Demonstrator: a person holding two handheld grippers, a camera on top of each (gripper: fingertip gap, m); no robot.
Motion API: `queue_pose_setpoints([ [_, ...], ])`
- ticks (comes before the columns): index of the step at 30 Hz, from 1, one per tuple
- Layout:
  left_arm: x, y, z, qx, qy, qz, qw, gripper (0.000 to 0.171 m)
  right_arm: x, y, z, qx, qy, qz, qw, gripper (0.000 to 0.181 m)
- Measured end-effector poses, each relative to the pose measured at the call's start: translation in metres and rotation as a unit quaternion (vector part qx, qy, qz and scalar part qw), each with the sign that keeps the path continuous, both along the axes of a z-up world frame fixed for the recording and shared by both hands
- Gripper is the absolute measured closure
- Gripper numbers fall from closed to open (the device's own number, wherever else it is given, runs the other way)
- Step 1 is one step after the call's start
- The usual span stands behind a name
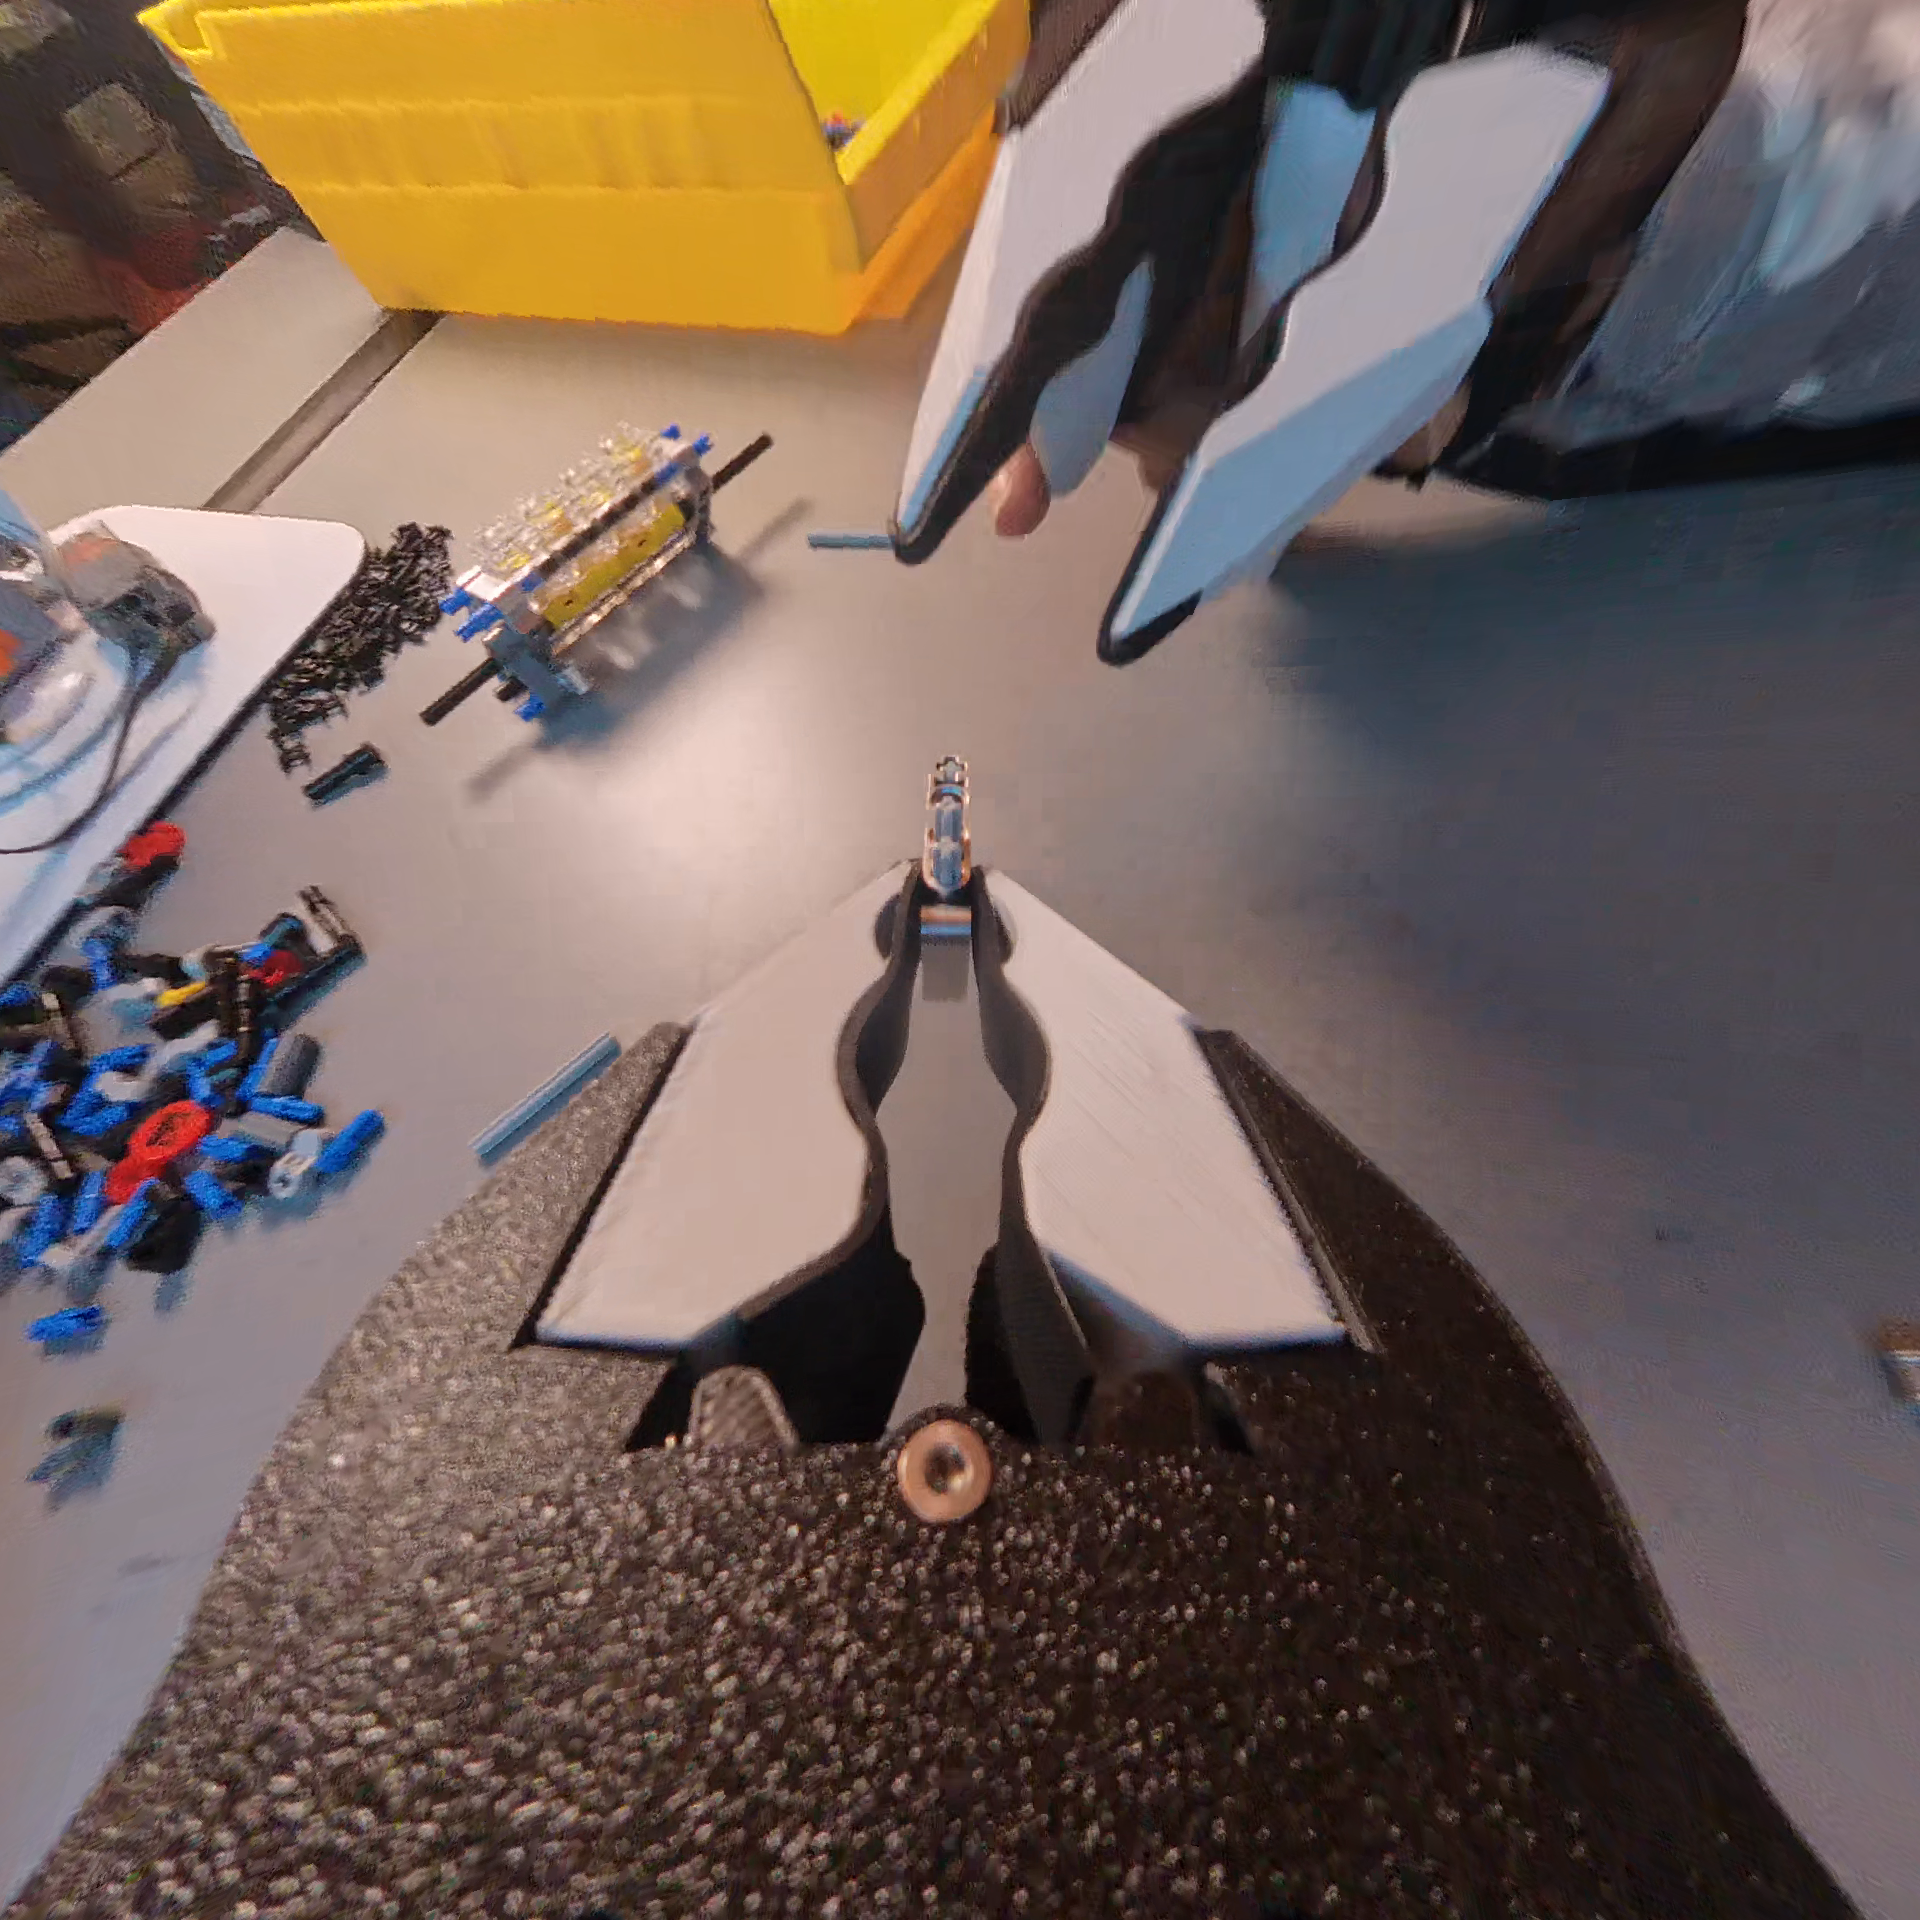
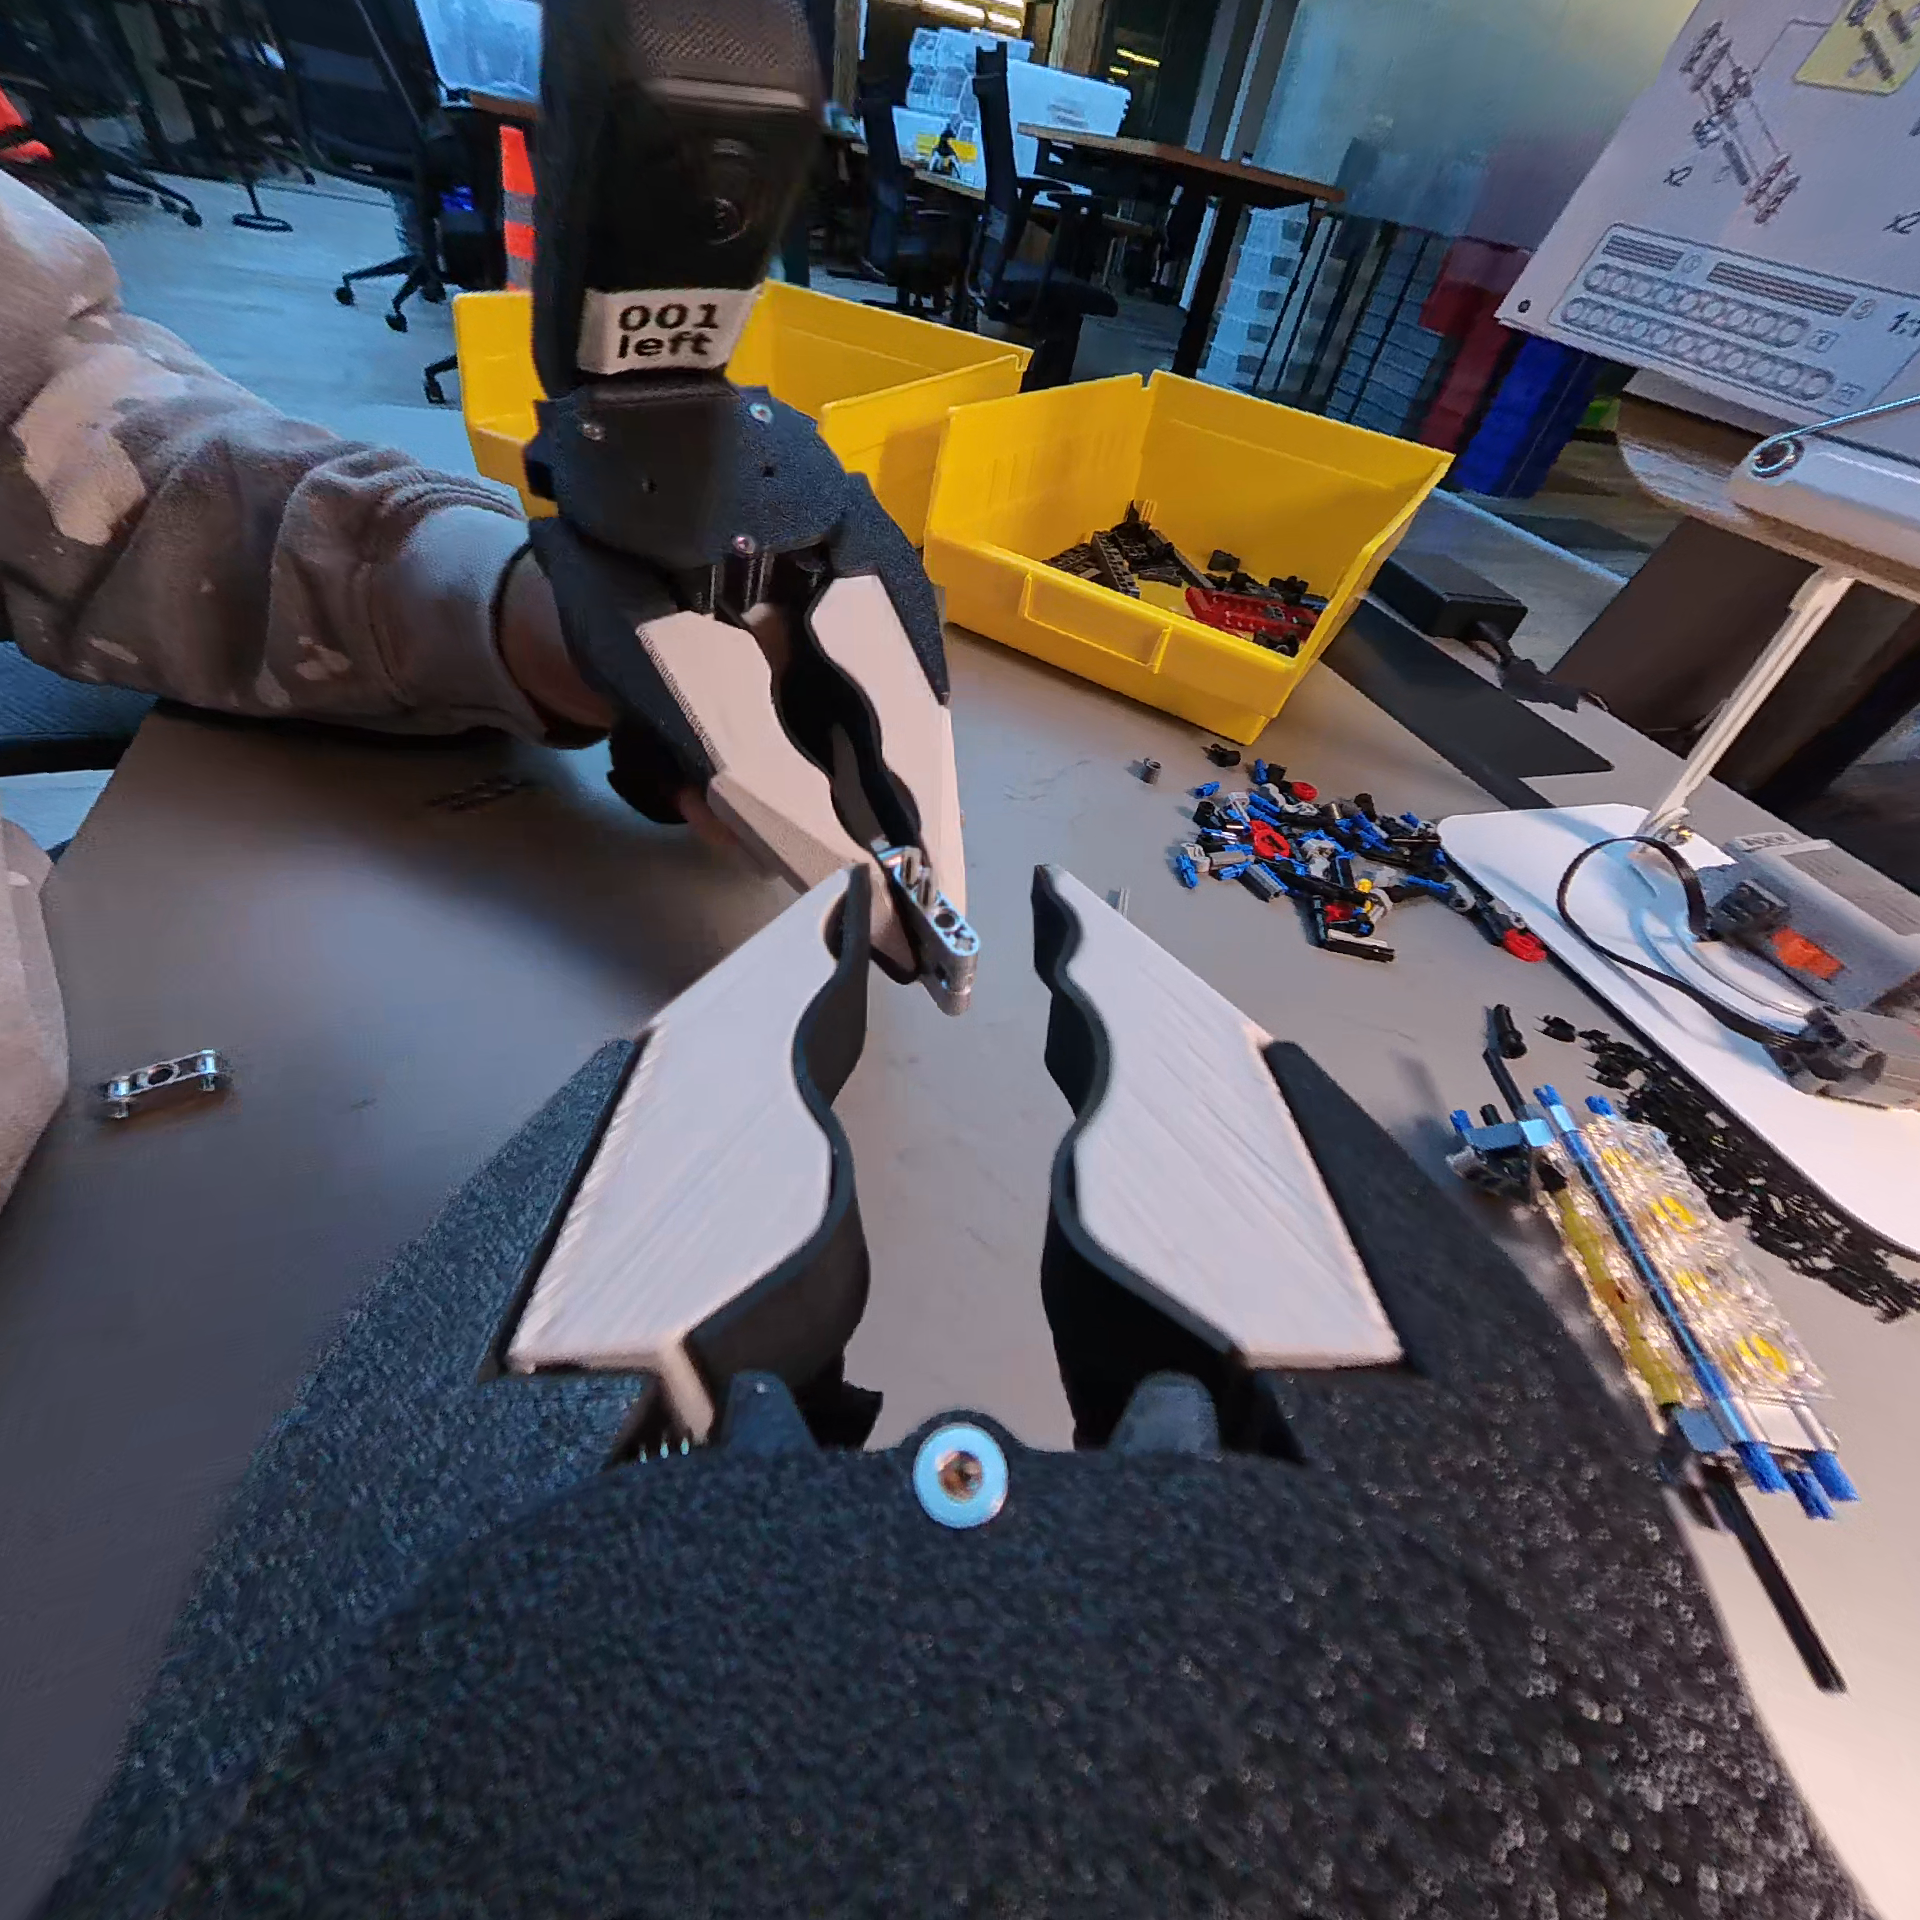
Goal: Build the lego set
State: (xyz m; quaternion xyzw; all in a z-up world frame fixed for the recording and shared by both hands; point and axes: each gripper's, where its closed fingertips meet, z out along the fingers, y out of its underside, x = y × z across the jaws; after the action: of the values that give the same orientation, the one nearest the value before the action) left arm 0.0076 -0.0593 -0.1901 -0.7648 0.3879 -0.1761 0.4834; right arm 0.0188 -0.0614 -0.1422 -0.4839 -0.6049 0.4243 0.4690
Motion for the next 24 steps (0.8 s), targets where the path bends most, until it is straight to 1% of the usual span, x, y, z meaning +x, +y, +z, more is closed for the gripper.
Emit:
queue_pose_setpoints([
  [2,-0.007,0.003,-0.013,0.026,0.083,0.007,0.996,0.165,0.0,0.003,-0.006,0.022,-0.015,-0.009,1.0,0.152],
  [4,-0.014,0.007,-0.026,0.04,0.156,0.017,0.987,0.165,-0.001,0.004,-0.012,0.045,-0.031,-0.013,0.998,0.153],
  [6,-0.017,0.006,-0.038,0.03,0.197,0.014,0.98,0.164,-0.002,0.003,-0.017,0.059,-0.043,-0.014,0.997,0.152],
  [8,-0.012,0.0,-0.043,0.014,0.189,-0.006,0.982,0.154,-0.003,0.007,-0.021,0.074,-0.053,-0.026,0.995,0.151],
  [9,-0.008,-0.004,-0.041,0.0,0.165,-0.02,0.986,0.147,-0.003,0.01,-0.023,0.08,-0.058,-0.032,0.995,0.15],
  [10,-0.001,-0.011,-0.037,-0.023,0.126,-0.041,0.991,0.14,-0.002,0.012,-0.024,0.083,-0.062,-0.038,0.994,0.15],
  [12,0.005,-0.02,-0.022,-0.067,0.034,-0.075,0.994,0.138,-0.001,0.019,-0.025,0.084,-0.063,-0.051,0.993,0.148],
  [13,0.003,-0.021,-0.014,-0.081,-0.002,-0.082,0.993,0.138,0.001,0.022,-0.025,0.083,-0.065,-0.055,0.993,0.148],
  [14,-0.002,-0.02,-0.008,-0.09,-0.023,-0.08,0.993,0.137,0.002,0.025,-0.027,0.082,-0.071,-0.06,0.992,0.147],
  [15,-0.011,-0.016,-0.006,-0.093,-0.028,-0.069,0.993,0.137,0.003,0.028,-0.031,0.081,-0.084,-0.064,0.991,0.144],
  [16,-0.021,-0.012,-0.007,-0.095,-0.018,-0.057,0.994,0.138,0.004,0.03,-0.036,0.082,-0.101,-0.066,0.989,0.138],
  [19,-0.047,-0.009,-0.027,-0.115,0.038,-0.031,0.992,0.139,0.006,0.031,-0.054,0.092,-0.151,-0.066,0.982,0.127],
  [21,-0.048,-0.015,-0.036,-0.136,0.05,-0.04,0.989,0.14,0.007,0.023,-0.062,0.098,-0.173,-0.047,0.979,0.13],
  [22,-0.044,-0.018,-0.038,-0.14,0.053,-0.047,0.988,0.14,0.007,0.018,-0.066,0.098,-0.183,-0.033,0.978,0.135],
  [24,-0.033,-0.022,-0.041,-0.139,0.064,-0.063,0.986,0.142,0.009,0.01,-0.074,0.102,-0.203,-0.014,0.974,0.14],
])
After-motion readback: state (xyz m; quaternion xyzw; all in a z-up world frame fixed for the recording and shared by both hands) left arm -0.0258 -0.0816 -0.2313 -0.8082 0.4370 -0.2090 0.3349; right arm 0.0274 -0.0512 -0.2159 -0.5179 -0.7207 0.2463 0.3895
